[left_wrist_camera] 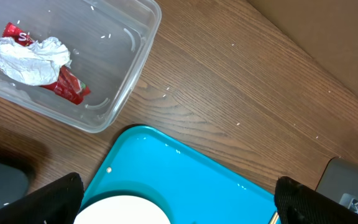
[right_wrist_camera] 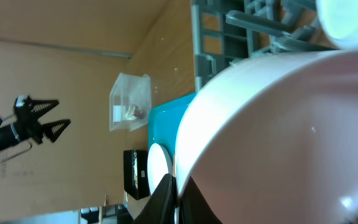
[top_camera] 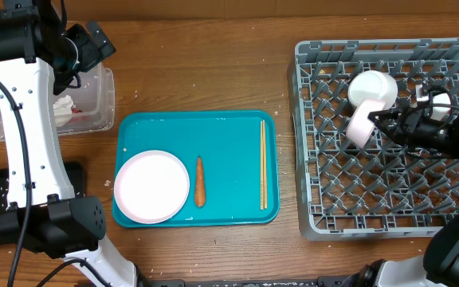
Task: Sort waste into correct bins and load items into the dishwasher
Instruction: 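Lower the pink bowl into the rack and open the right gripper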
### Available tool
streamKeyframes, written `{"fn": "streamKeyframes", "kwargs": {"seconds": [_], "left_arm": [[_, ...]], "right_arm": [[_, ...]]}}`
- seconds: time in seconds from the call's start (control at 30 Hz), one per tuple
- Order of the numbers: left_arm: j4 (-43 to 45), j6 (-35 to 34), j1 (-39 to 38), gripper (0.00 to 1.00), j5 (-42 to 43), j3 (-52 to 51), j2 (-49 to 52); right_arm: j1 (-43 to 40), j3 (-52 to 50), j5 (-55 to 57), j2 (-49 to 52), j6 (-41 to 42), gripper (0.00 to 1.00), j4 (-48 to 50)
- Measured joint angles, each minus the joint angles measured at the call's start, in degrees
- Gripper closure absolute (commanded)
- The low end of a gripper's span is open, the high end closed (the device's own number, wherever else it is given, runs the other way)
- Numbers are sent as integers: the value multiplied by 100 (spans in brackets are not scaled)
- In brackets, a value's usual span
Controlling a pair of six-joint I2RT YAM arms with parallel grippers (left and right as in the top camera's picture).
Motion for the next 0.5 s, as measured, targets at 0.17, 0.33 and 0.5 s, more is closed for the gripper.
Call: {"fn": "streamKeyframes", "kwargs": {"seconds": [0.17, 0.33, 0.5], "left_arm": [[0, 0, 0, 0, 0, 0, 0], [0, 0, 0, 0, 0, 0, 0], [0, 0, 0, 0, 0, 0, 0]], "right_arm": [[-125, 358, 568, 0, 450, 91, -455], [-133, 1003, 1714, 0, 922, 82, -1073], [-197, 1572, 3069, -2, 1364, 54, -1469]]}}
